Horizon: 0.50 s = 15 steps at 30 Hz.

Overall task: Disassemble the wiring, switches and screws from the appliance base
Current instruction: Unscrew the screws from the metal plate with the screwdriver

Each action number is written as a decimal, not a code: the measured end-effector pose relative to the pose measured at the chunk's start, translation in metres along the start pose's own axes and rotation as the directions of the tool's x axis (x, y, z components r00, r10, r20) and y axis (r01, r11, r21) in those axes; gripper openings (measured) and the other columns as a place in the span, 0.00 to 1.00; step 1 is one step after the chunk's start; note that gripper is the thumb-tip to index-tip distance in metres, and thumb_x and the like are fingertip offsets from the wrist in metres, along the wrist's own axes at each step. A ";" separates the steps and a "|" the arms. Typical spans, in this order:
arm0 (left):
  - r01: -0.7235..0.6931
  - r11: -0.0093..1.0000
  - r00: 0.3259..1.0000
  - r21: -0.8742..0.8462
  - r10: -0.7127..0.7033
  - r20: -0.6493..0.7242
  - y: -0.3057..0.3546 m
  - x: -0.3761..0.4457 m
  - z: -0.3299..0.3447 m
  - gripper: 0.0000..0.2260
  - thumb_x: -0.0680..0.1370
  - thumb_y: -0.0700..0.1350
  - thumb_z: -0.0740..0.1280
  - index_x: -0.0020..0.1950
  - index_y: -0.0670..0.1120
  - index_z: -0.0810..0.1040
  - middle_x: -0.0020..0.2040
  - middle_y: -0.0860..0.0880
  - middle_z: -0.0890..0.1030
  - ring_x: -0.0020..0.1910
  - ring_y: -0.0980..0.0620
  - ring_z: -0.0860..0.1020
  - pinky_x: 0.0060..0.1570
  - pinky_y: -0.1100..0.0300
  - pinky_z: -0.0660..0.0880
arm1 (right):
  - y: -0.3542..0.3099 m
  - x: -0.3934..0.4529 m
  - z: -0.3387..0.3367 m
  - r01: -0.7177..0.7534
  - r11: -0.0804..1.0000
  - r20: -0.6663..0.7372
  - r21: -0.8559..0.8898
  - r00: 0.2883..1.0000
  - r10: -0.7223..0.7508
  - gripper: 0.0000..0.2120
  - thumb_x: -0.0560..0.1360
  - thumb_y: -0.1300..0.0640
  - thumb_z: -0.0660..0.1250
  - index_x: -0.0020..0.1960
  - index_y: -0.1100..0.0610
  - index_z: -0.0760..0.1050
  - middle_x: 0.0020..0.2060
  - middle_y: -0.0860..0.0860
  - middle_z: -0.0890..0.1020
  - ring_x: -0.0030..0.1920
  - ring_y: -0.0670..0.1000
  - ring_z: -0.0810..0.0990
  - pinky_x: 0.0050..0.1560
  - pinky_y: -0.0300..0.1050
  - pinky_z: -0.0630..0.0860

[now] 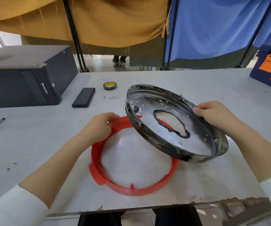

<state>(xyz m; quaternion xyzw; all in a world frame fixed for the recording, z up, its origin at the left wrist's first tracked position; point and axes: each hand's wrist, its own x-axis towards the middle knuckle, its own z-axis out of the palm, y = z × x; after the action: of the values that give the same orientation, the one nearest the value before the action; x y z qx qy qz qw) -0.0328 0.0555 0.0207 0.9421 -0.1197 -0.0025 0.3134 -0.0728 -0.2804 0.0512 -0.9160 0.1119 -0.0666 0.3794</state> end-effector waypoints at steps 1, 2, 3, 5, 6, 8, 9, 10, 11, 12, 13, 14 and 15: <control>0.018 0.999 1.000 0.049 -0.017 -0.011 -0.010 0.004 -0.008 0.20 0.75 0.31 0.58 0.60 0.48 0.79 0.57 0.50 0.81 0.56 0.50 0.77 0.57 0.62 0.70 | 0.001 0.001 -0.001 0.000 1.000 0.001 -0.023 1.000 0.000 0.13 0.78 0.54 0.64 0.41 0.62 0.79 0.31 0.54 0.76 0.32 0.53 0.72 0.34 0.42 0.66; 0.040 0.996 0.999 0.084 -0.038 -0.021 -0.021 0.008 -0.017 0.20 0.75 0.31 0.58 0.60 0.48 0.79 0.58 0.49 0.81 0.57 0.48 0.77 0.58 0.59 0.70 | 0.003 0.001 -0.003 0.003 0.999 -0.001 -0.050 1.000 -0.003 0.13 0.78 0.54 0.64 0.41 0.63 0.79 0.32 0.56 0.76 0.32 0.53 0.71 0.34 0.42 0.65; 0.062 0.992 0.998 0.110 -0.059 -0.034 -0.032 0.011 -0.026 0.20 0.75 0.31 0.58 0.60 0.49 0.78 0.58 0.48 0.81 0.58 0.47 0.77 0.59 0.58 0.71 | 0.004 0.002 -0.005 0.005 0.997 -0.005 -0.076 1.000 -0.005 0.13 0.78 0.55 0.64 0.42 0.64 0.78 0.33 0.57 0.76 0.32 0.53 0.71 0.34 0.43 0.65; 0.097 0.984 0.994 0.148 -0.088 -0.065 -0.051 0.014 -0.040 0.21 0.75 0.30 0.57 0.59 0.49 0.78 0.57 0.48 0.82 0.56 0.46 0.77 0.56 0.57 0.71 | 0.006 0.004 -0.008 0.007 0.992 -0.009 -0.126 1.000 -0.008 0.13 0.78 0.55 0.63 0.42 0.63 0.79 0.34 0.58 0.77 0.33 0.53 0.71 0.34 0.43 0.65; 0.105 0.981 0.992 0.161 -0.093 -0.081 -0.059 0.015 -0.045 0.21 0.75 0.30 0.57 0.59 0.49 0.78 0.57 0.48 0.82 0.56 0.46 0.77 0.55 0.57 0.71 | 0.007 0.005 -0.008 0.011 0.988 -0.009 -0.152 1.000 -0.012 0.13 0.78 0.55 0.63 0.42 0.63 0.79 0.35 0.58 0.78 0.34 0.53 0.72 0.35 0.44 0.65; 0.122 0.977 0.988 0.174 -0.102 -0.117 -0.072 0.014 -0.053 0.20 0.75 0.30 0.57 0.59 0.49 0.79 0.57 0.47 0.81 0.57 0.44 0.77 0.54 0.57 0.70 | 0.008 0.008 -0.009 0.029 0.977 0.000 -0.210 1.000 -0.030 0.12 0.79 0.55 0.62 0.43 0.61 0.79 0.38 0.59 0.80 0.38 0.55 0.74 0.37 0.44 0.67; 0.133 0.976 0.985 0.175 -0.111 -0.132 -0.077 0.014 -0.055 0.20 0.75 0.31 0.58 0.59 0.49 0.78 0.57 0.47 0.81 0.57 0.44 0.77 0.53 0.57 0.70 | 0.008 0.010 -0.010 0.039 0.970 0.006 -0.238 0.999 -0.038 0.12 0.79 0.55 0.62 0.43 0.61 0.80 0.39 0.59 0.81 0.40 0.56 0.76 0.39 0.45 0.68; 0.142 0.974 0.983 0.176 -0.118 -0.142 -0.081 0.014 -0.056 0.20 0.76 0.31 0.58 0.59 0.49 0.78 0.58 0.47 0.81 0.57 0.44 0.76 0.54 0.56 0.71 | 0.009 0.011 -0.010 0.045 0.964 0.010 -0.261 0.999 -0.044 0.12 0.79 0.55 0.62 0.44 0.61 0.80 0.40 0.58 0.81 0.43 0.57 0.76 0.41 0.46 0.68; 0.146 0.973 0.982 0.179 -0.120 -0.148 -0.084 0.015 -0.057 0.20 0.75 0.31 0.57 0.60 0.49 0.78 0.58 0.47 0.81 0.57 0.44 0.76 0.55 0.55 0.71 | 0.009 0.013 -0.011 0.047 0.959 0.011 -0.280 0.999 -0.046 0.12 0.79 0.55 0.62 0.45 0.60 0.80 0.40 0.57 0.81 0.44 0.58 0.76 0.42 0.46 0.68; 0.147 0.972 0.981 0.184 -0.119 -0.153 -0.085 0.016 -0.057 0.20 0.75 0.31 0.57 0.60 0.50 0.78 0.58 0.48 0.81 0.57 0.44 0.76 0.55 0.54 0.72 | 0.010 0.013 -0.012 0.049 0.953 0.009 -0.300 0.999 -0.048 0.11 0.79 0.55 0.62 0.45 0.59 0.80 0.40 0.56 0.81 0.44 0.57 0.76 0.41 0.46 0.67; 0.148 0.970 0.980 0.194 -0.117 -0.161 -0.085 0.017 -0.056 0.20 0.75 0.31 0.58 0.60 0.50 0.78 0.58 0.48 0.81 0.56 0.44 0.77 0.54 0.54 0.72 | 0.011 0.014 -0.012 0.049 0.946 0.008 -0.321 0.999 -0.049 0.11 0.79 0.55 0.62 0.45 0.59 0.80 0.40 0.56 0.80 0.44 0.57 0.75 0.41 0.45 0.66; 0.148 0.966 0.979 0.210 -0.113 -0.170 -0.084 0.017 -0.055 0.20 0.75 0.32 0.58 0.60 0.50 0.77 0.57 0.49 0.81 0.56 0.44 0.77 0.53 0.54 0.72 | 0.013 0.014 -0.012 0.049 0.939 0.007 -0.341 0.999 -0.050 0.11 0.79 0.55 0.61 0.45 0.58 0.79 0.40 0.56 0.80 0.44 0.57 0.75 0.41 0.45 0.66; 0.149 0.962 0.978 0.229 -0.109 -0.179 -0.082 0.018 -0.054 0.21 0.75 0.32 0.58 0.60 0.50 0.77 0.57 0.49 0.81 0.55 0.44 0.77 0.52 0.54 0.72 | 0.013 0.014 -0.012 0.048 0.933 0.008 -0.357 0.999 -0.049 0.11 0.79 0.55 0.61 0.44 0.58 0.79 0.40 0.56 0.80 0.44 0.57 0.75 0.40 0.46 0.66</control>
<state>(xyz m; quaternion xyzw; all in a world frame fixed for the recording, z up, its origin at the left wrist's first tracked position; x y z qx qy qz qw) 0.0074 0.1466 0.0166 0.9759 -0.0312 0.0693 0.2045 -0.0637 -0.3012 0.0504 -0.9722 0.0996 -0.0547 0.2047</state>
